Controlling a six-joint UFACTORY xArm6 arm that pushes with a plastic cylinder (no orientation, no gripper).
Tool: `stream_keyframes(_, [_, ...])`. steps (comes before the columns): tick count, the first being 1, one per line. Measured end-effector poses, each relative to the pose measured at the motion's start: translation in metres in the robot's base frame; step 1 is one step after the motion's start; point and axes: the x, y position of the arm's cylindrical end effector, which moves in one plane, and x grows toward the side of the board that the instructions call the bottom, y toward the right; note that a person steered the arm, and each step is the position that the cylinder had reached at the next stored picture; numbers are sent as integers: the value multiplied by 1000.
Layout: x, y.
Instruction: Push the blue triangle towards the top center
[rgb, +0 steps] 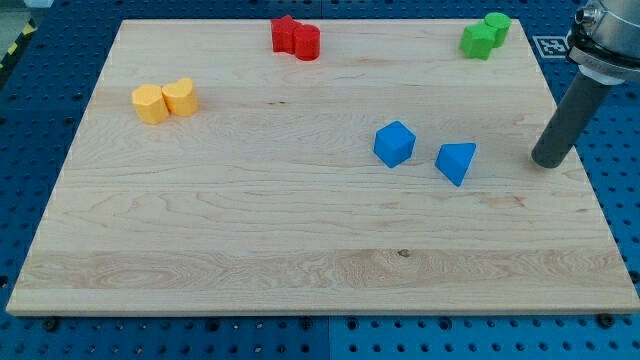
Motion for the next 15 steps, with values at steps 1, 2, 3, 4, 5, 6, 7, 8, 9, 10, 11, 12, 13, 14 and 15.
stream_keyframes(1, [4, -24])
stream_keyframes(2, [11, -47])
stream_keyframes(3, [11, -66])
stream_keyframes(4, [11, -85])
stream_keyframes(5, [8, -108])
stream_keyframes(6, [-2, -132])
stream_keyframes(7, [-4, -162])
stream_keyframes(8, [4, -184])
stream_keyframes(9, [31, -190])
stream_keyframes(10, [36, -202])
stream_keyframes(11, [39, -221])
stream_keyframes(12, [57, -241])
stream_keyframes(13, [59, -251])
stream_keyframes(14, [47, -251])
stream_keyframes(15, [32, -251])
